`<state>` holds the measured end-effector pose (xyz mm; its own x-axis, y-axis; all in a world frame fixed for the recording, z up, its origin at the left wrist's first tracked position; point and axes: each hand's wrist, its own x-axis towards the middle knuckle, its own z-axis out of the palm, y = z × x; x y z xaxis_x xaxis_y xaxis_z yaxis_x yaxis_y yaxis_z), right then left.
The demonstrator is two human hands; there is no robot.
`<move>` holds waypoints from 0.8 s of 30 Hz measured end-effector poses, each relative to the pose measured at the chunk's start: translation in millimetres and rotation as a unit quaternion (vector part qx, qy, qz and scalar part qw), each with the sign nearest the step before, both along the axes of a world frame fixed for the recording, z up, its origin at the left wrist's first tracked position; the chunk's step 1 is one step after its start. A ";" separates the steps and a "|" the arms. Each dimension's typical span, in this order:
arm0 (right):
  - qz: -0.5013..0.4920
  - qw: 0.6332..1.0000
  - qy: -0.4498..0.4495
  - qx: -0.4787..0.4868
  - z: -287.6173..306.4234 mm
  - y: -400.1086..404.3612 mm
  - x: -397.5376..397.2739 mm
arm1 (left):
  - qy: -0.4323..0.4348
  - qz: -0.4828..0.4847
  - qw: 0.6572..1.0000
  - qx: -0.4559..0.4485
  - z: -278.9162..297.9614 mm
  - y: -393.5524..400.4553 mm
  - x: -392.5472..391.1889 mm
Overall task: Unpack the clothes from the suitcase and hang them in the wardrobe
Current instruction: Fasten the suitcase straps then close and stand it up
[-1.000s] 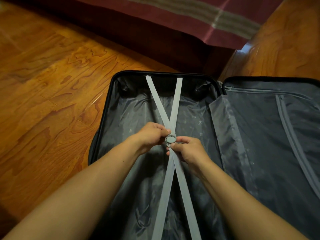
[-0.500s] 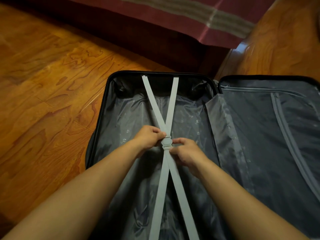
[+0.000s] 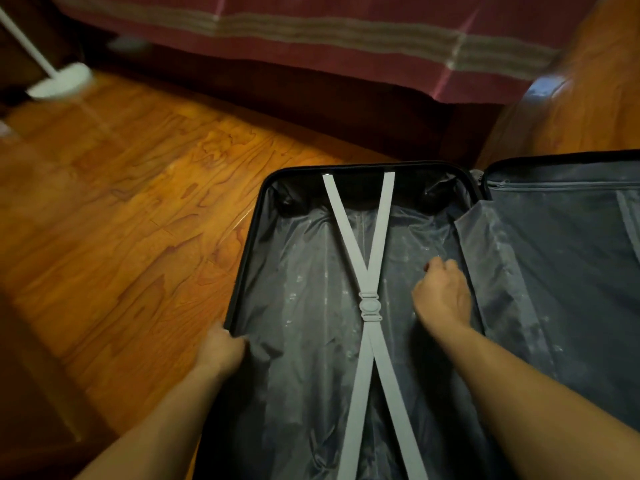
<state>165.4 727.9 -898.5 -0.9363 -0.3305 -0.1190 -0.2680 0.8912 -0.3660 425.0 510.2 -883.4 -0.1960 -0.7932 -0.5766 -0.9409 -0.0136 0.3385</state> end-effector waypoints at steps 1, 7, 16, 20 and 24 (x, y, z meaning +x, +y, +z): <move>0.011 1.000 0.001 0.016 1.4 2.2 -2.7 | 0.017 0.009 1.000 0.003 -0.2 1.1 0.2; 0.072 0.968 -0.191 0.147 46.4 48.7 -8.9 | 0.015 0.132 0.989 0.058 48.9 12.5 -10.7; -0.066 0.915 -0.386 0.093 263.1 130.7 58.2 | -0.024 0.134 0.990 0.033 274.4 10.2 -2.0; -0.123 0.900 -0.418 0.037 345.3 145.9 68.6 | -0.040 0.147 0.988 -0.001 360.5 2.2 -0.8; -0.186 0.870 -0.451 -0.070 399.4 146.4 75.0 | -0.065 0.103 0.989 -0.079 439.6 18.9 -13.4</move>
